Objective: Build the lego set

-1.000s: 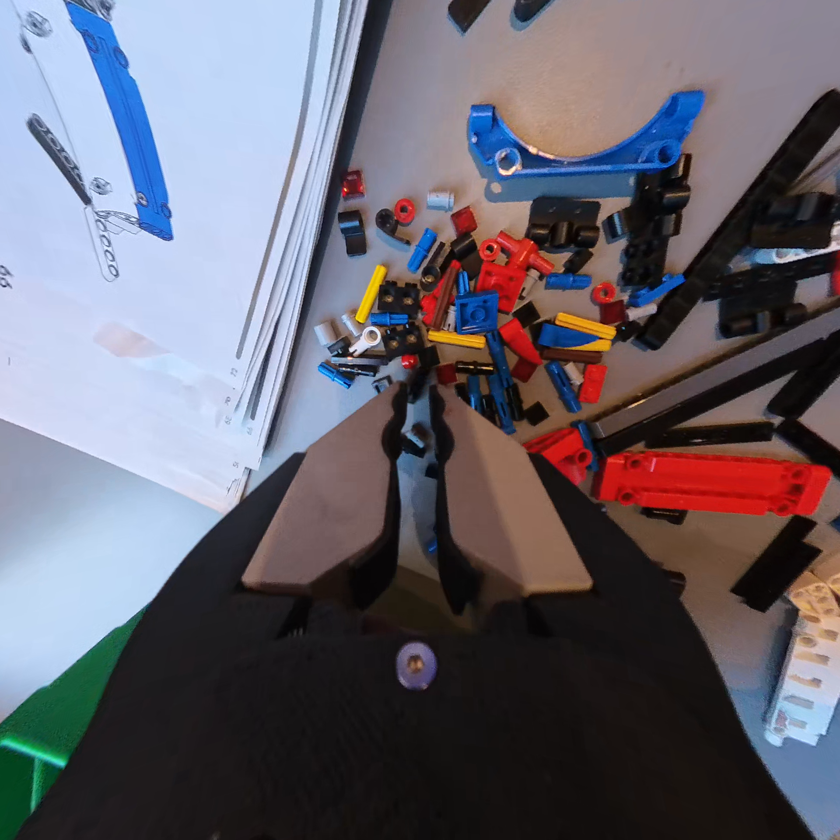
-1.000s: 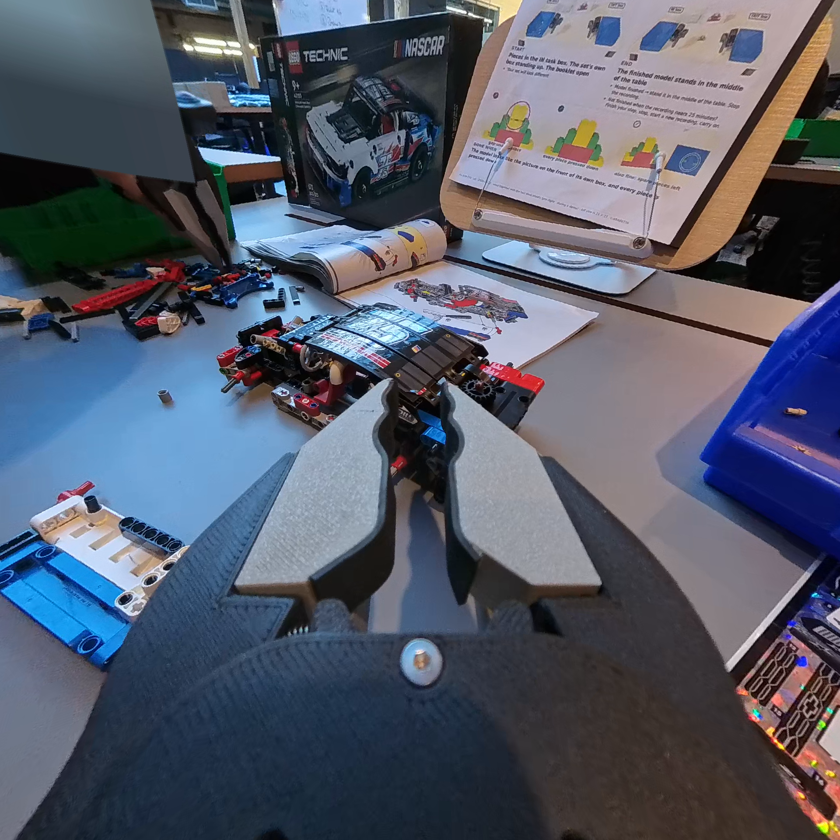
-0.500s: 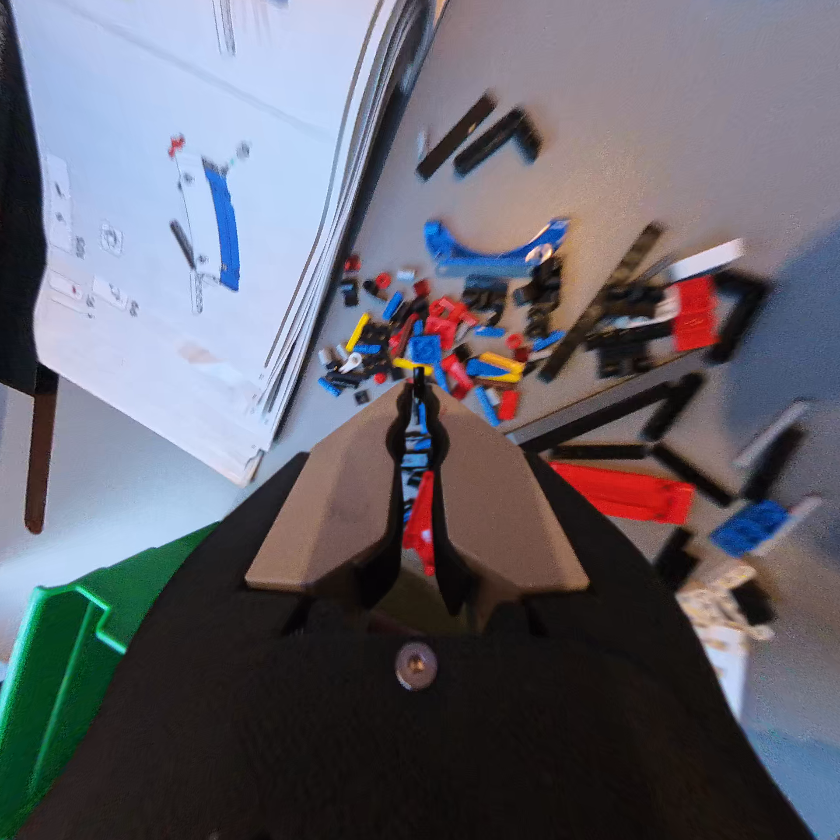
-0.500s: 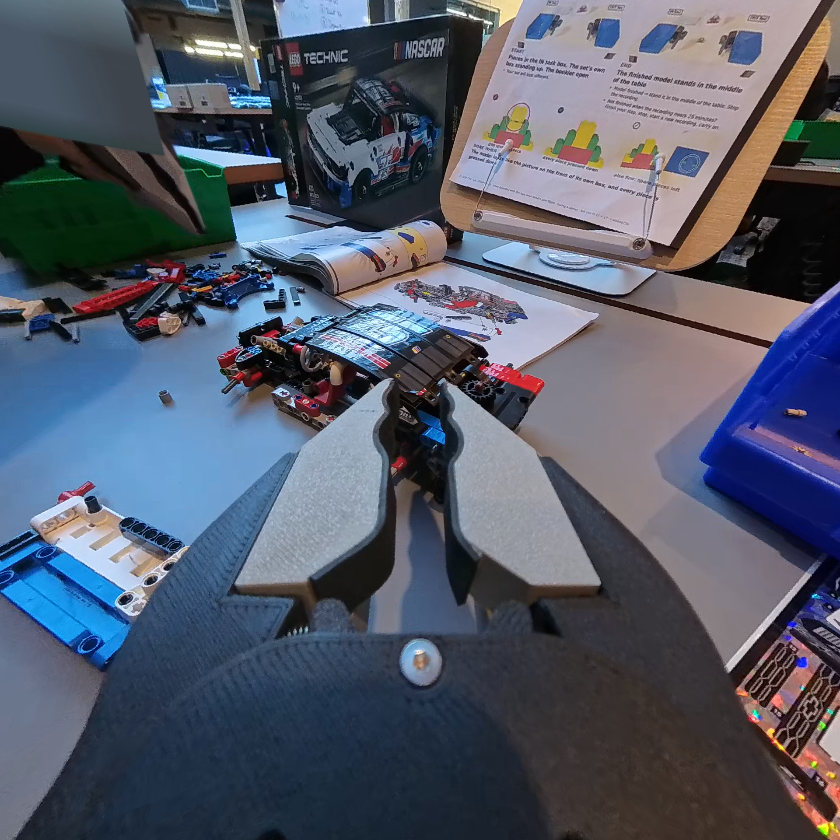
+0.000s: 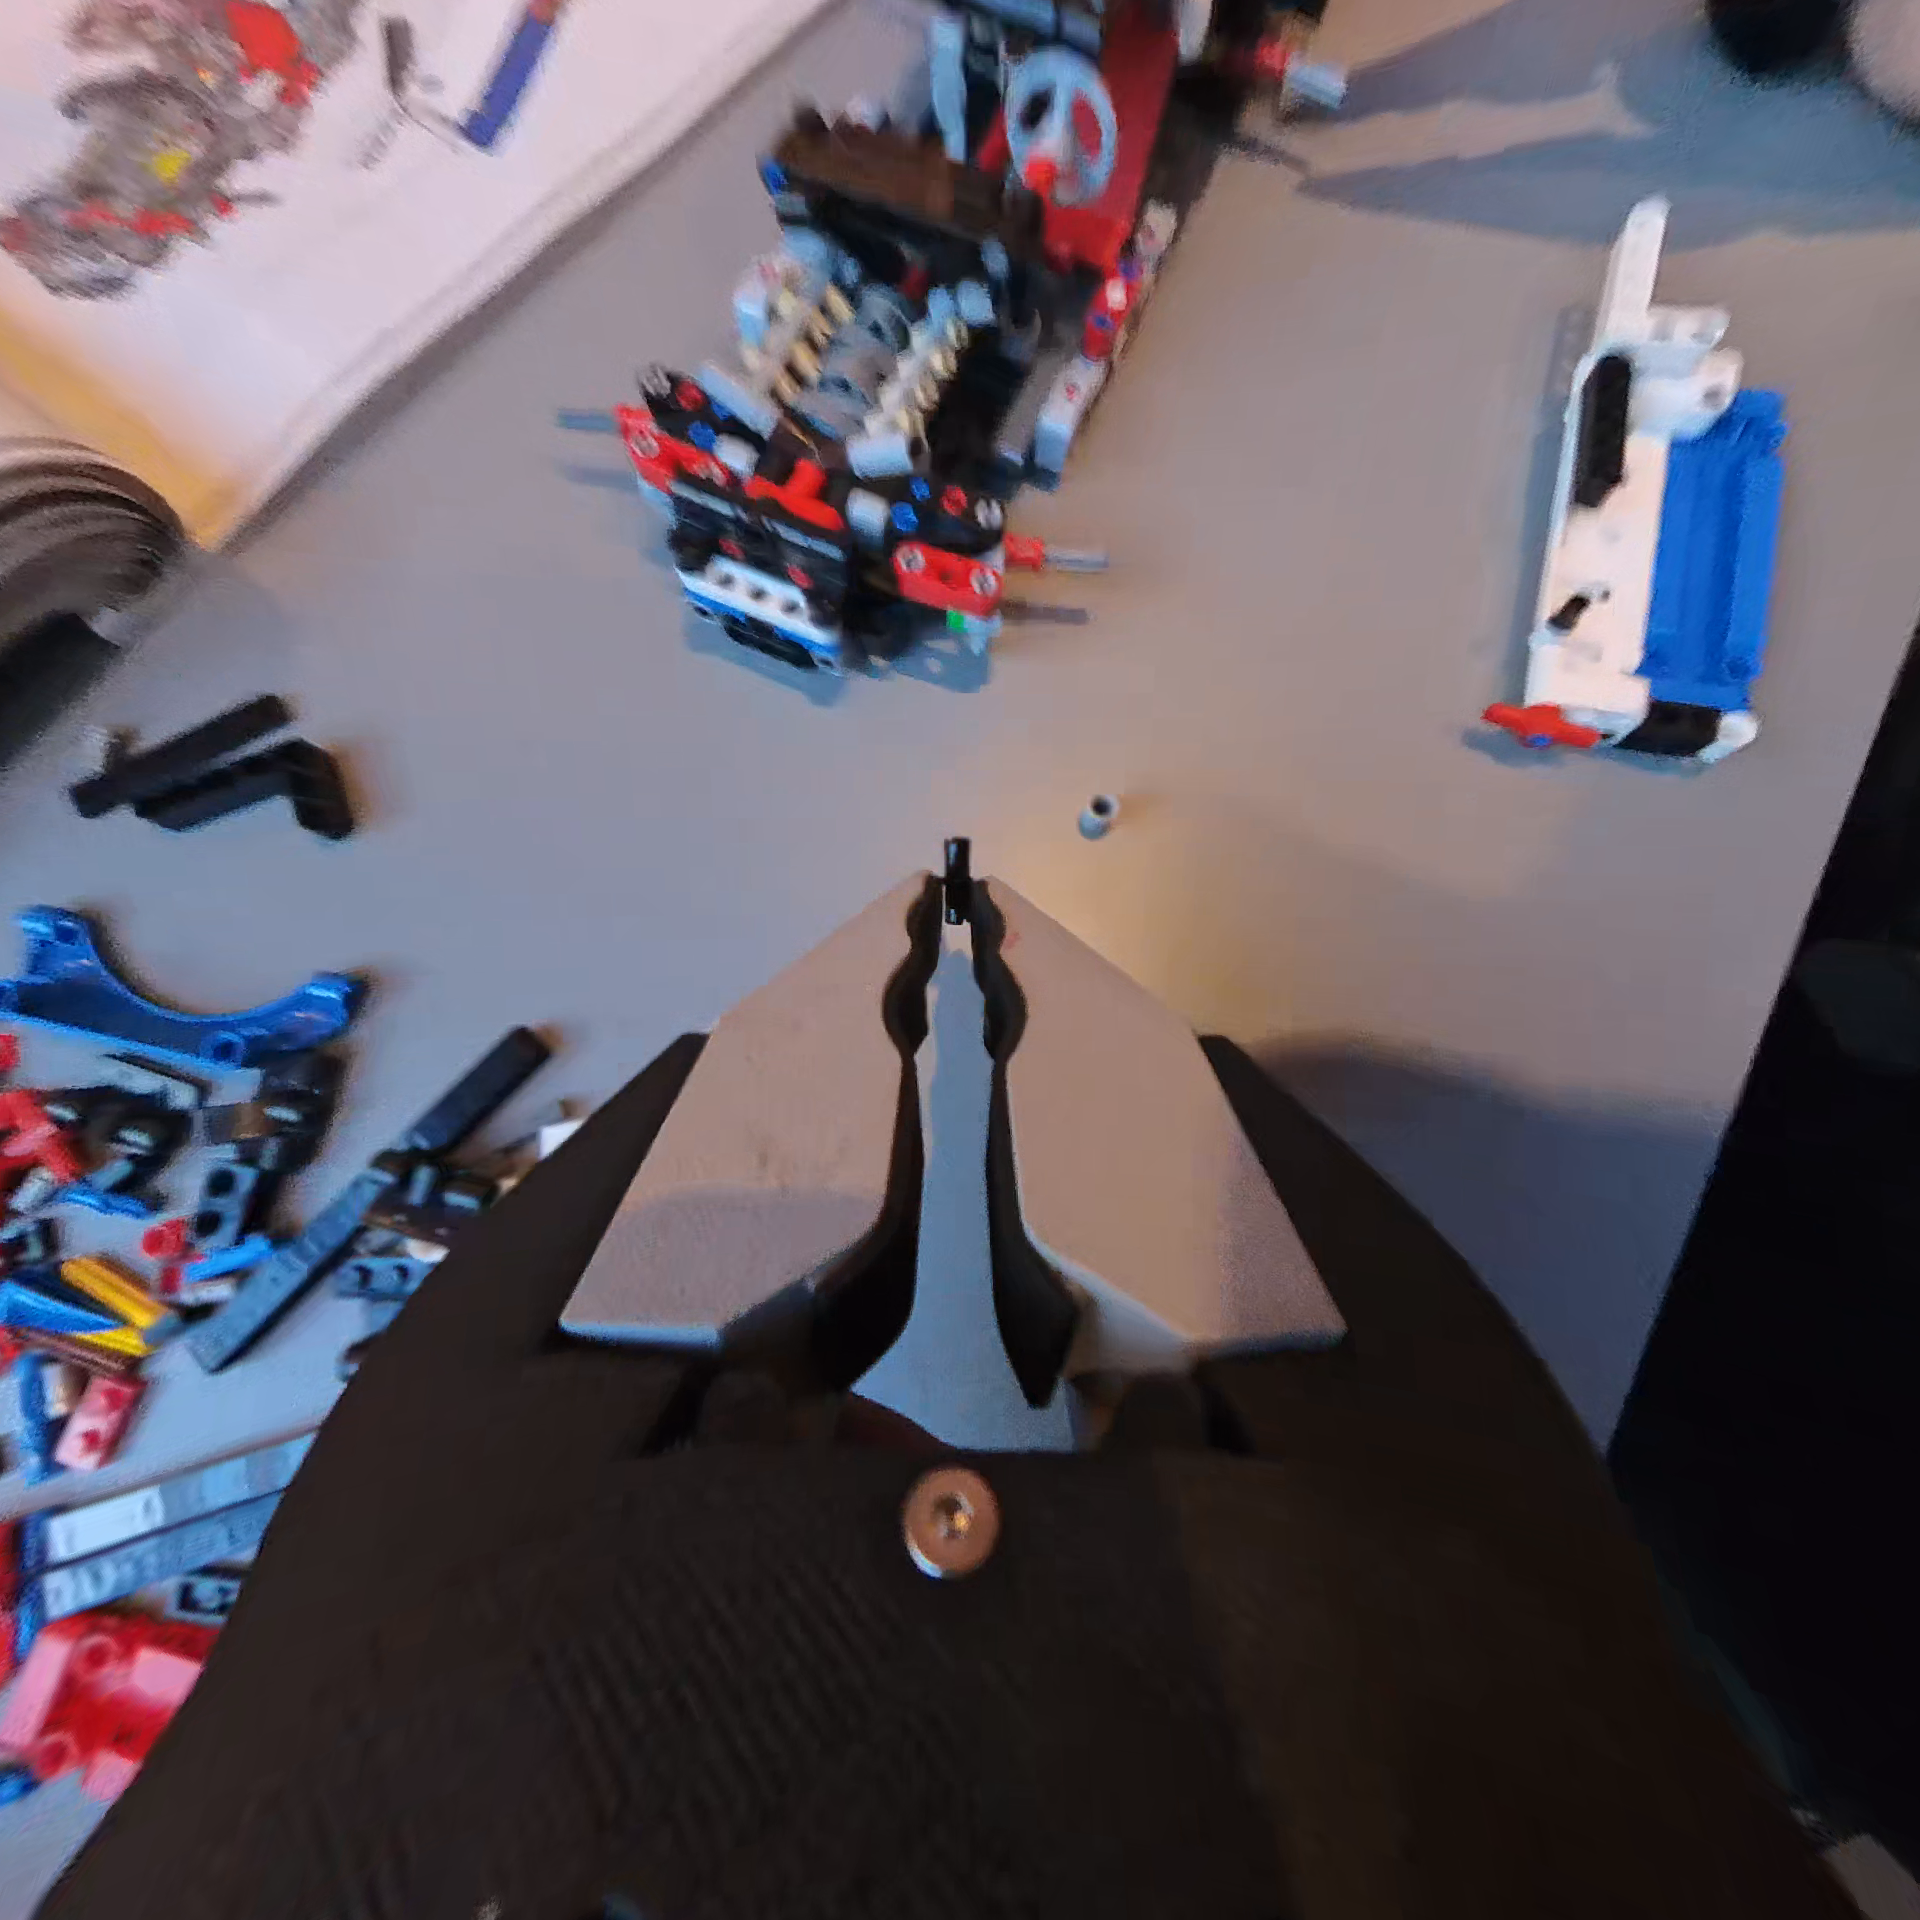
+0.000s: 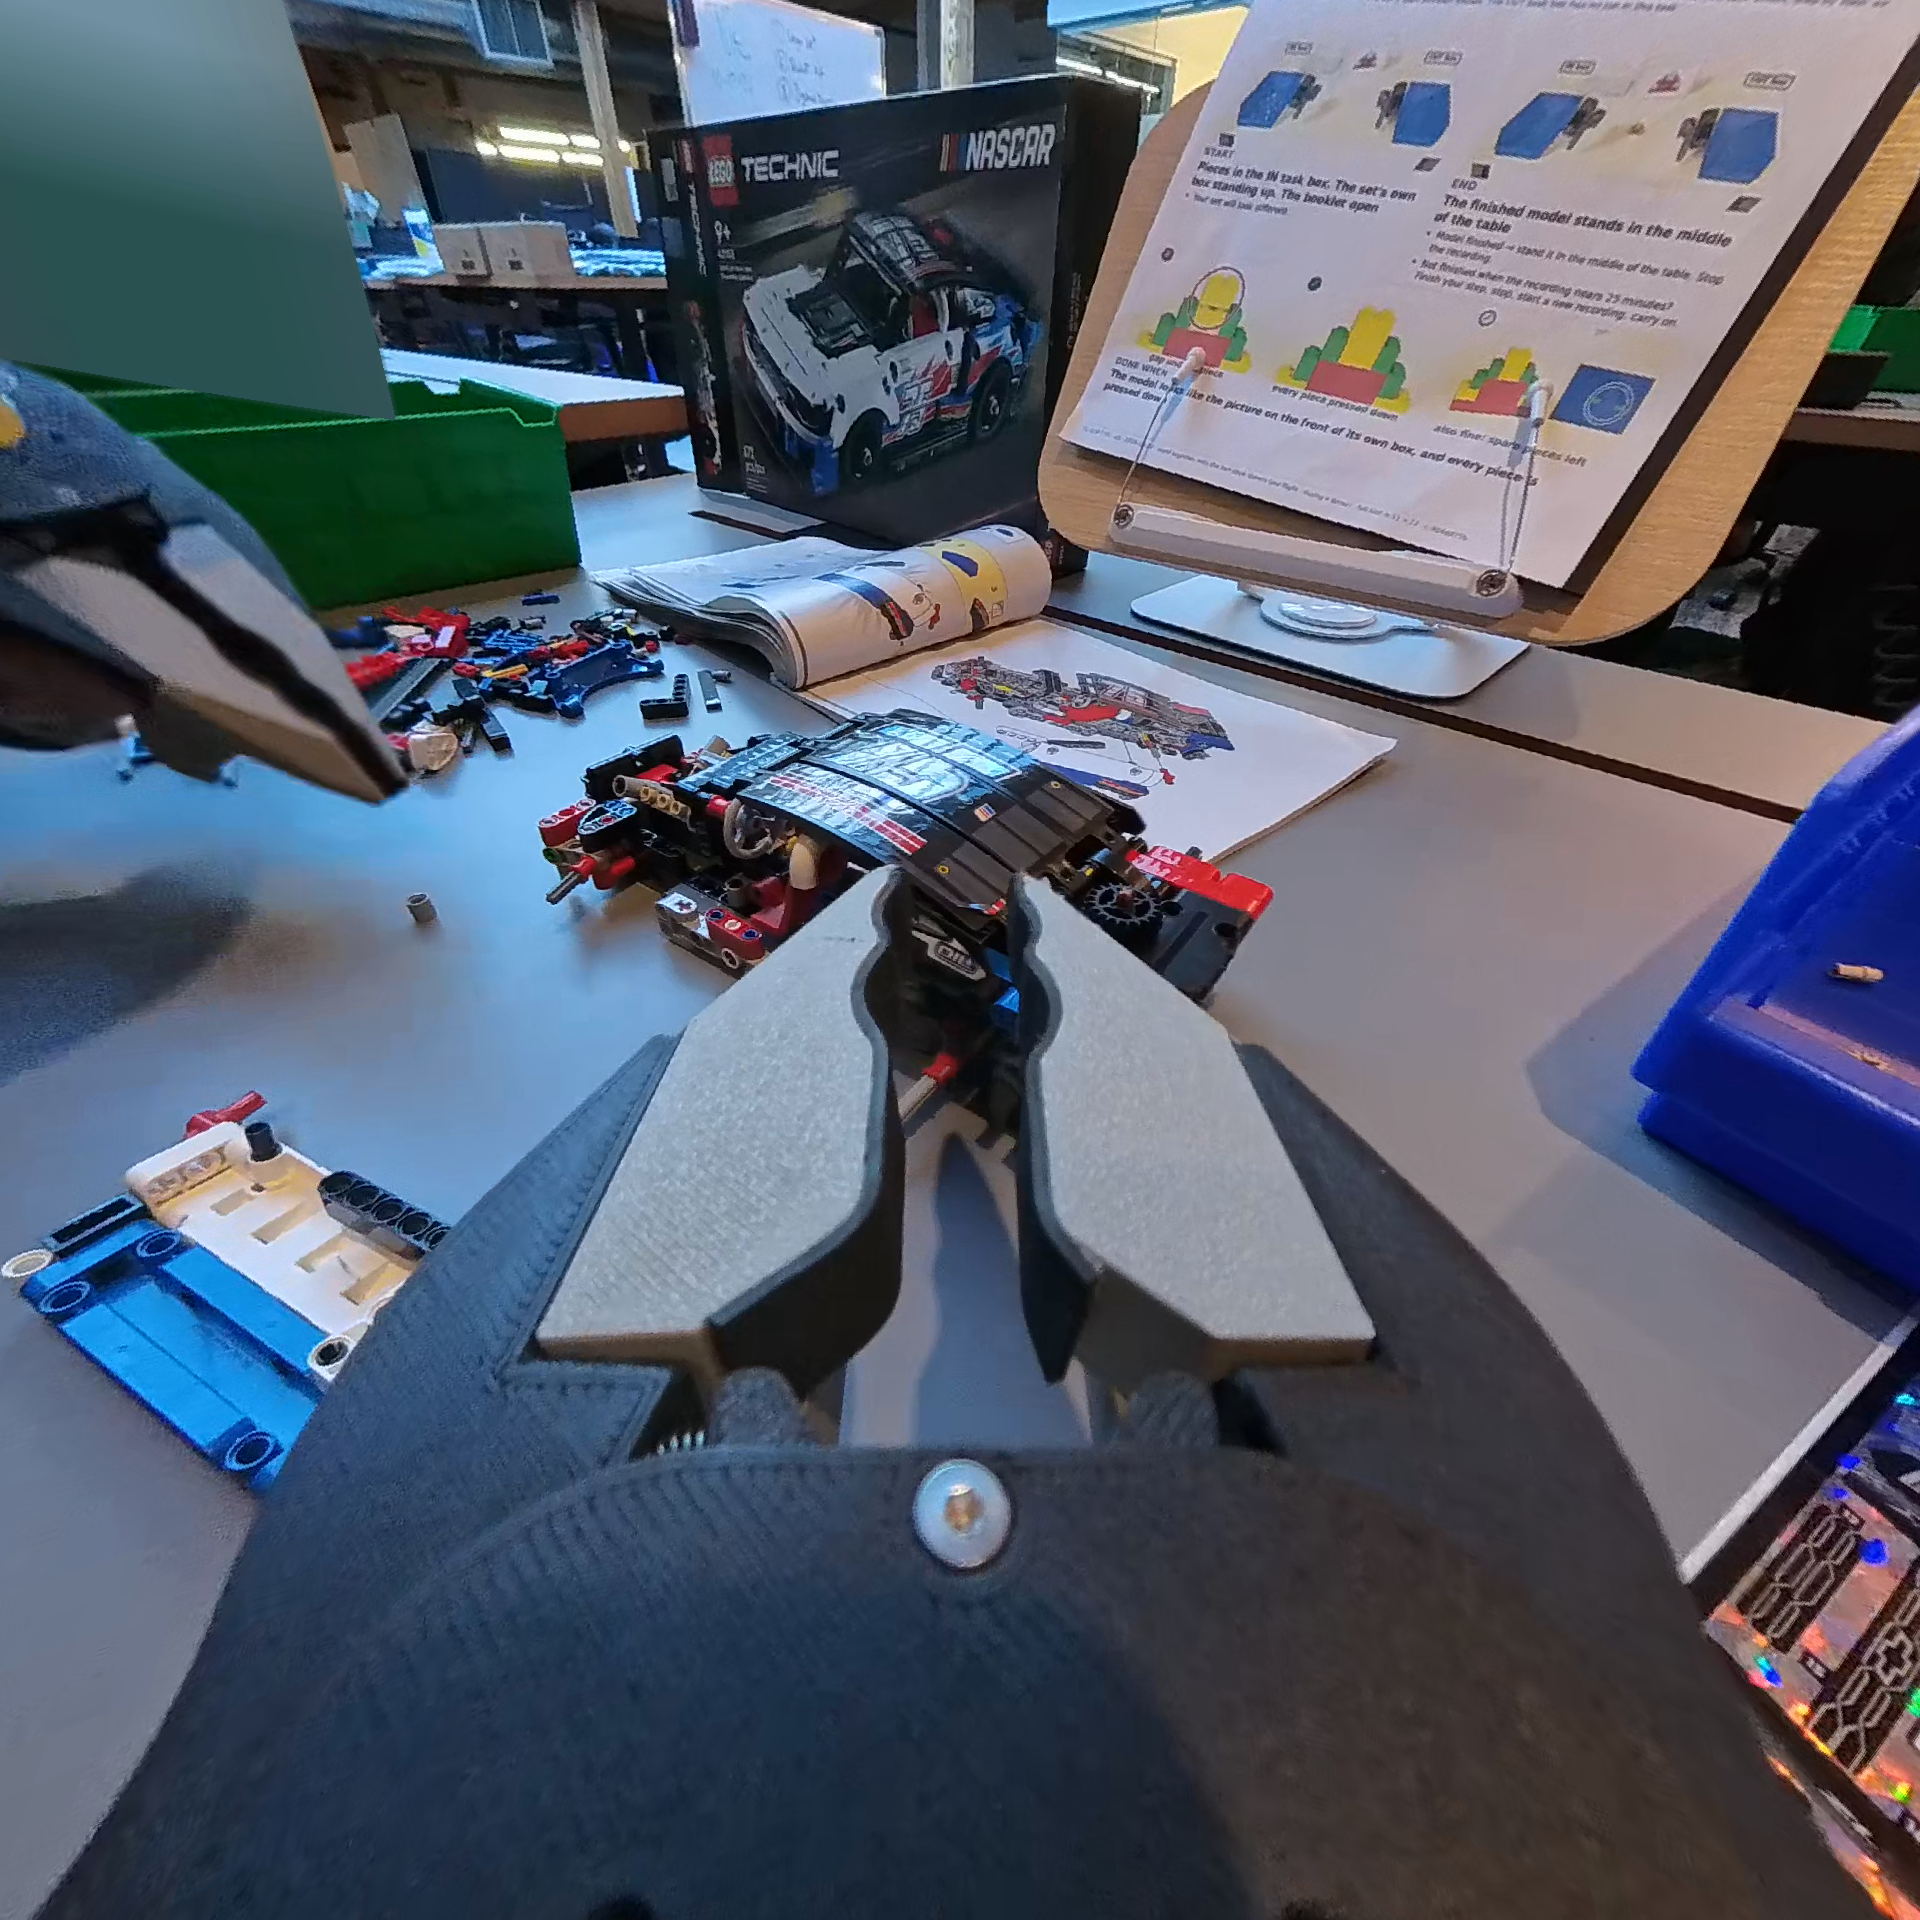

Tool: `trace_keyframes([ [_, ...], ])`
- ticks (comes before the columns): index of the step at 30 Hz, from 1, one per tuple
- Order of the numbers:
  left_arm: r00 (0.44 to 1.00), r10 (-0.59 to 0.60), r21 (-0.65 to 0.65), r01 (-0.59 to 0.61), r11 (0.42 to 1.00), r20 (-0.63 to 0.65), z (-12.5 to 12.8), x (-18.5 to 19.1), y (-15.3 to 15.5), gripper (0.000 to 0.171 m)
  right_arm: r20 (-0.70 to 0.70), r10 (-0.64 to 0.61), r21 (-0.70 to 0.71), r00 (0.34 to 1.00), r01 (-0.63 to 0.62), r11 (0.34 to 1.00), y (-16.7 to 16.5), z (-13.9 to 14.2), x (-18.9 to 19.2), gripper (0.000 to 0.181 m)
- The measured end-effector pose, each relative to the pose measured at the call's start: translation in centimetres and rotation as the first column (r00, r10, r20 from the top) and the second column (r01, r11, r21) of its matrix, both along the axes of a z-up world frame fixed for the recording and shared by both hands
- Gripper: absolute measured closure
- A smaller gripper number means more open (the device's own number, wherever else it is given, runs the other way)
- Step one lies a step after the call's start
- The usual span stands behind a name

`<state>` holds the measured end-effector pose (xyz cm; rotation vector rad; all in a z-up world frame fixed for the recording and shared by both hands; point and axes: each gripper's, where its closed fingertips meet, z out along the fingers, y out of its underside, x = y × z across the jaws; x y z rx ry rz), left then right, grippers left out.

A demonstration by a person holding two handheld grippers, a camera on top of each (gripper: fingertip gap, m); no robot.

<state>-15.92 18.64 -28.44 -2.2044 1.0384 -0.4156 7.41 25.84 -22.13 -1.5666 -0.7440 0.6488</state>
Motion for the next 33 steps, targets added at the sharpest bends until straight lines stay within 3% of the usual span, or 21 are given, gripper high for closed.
trace_keyframes([
  [4, 0.996, -0.015, -0.008, 0.014, 1.0, -0.085, -2.7, 0.4, -1.6, 0.169, 0.014, 0.02, 0.009, 1.0, -0.02, 1.0, -0.3, 0.0, -0.4, 0.166],
  [11, 0.999, 0.001, -0.001, -0.001, 1.0, -0.053, -2.8, 2.6, -1.1, 0.169, -0.023, 0.022, 0.009, 0.999, -0.022, 1.0, -0.4, 0.4, -0.1, 0.166],
  [14, 1.0, -0.013, -0.016, 0.013, 1.0, -0.024, -2.8, 3.1, -1.7, 0.15, -0.021, 0.022, 0.006, 1.0, -0.022, 1.0, -0.4, 0.3, -0.1, 0.166],
  [18, 0.999, 0.03, -0.015, -0.029, 0.999, 0.018, -2.6, 2.4, -1.9, 0.145, -0.004, 0.023, 0.014, 1.0, -0.023, 1.0, -0.5, 0.2, -0.2, 0.166],
  [22, 0.993, 0.073, 0.036, -0.077, 0.996, 0.098, -2.0, 1.3, -1.8, 0.141, 0.029, -0.008, 0.036, 1.0, 0.007, 0.999, -0.2, 0.1, -0.1, 0.168],
  [25, 0.988, 0.082, 0.137, -0.1, 0.986, 0.133, -0.6, 0.8, -1.9, 0.126, 0.031, -0.073, 0.078, 0.997, 0.07, 0.994, 0.2, 0.7, 0.9, 0.169],
  [29, 0.973, 0.035, 0.339, -0.113, 0.934, 0.23, 2.5, 0.5, -2.0, 0.116, 0.051, -0.155, 0.091, 0.987, 0.15, 0.985, 1.2, 0.6, 2.0, 0.17],
  [33, 0.94, -0.001, 0.442, -0.159, 0.883, 0.34, 5.0, -0.3, -1.4, 0.119, 0.111, -0.198, 0.077, 0.974, 0.19, 0.979, 2.1, -0.3, 2.0, 0.168],
])
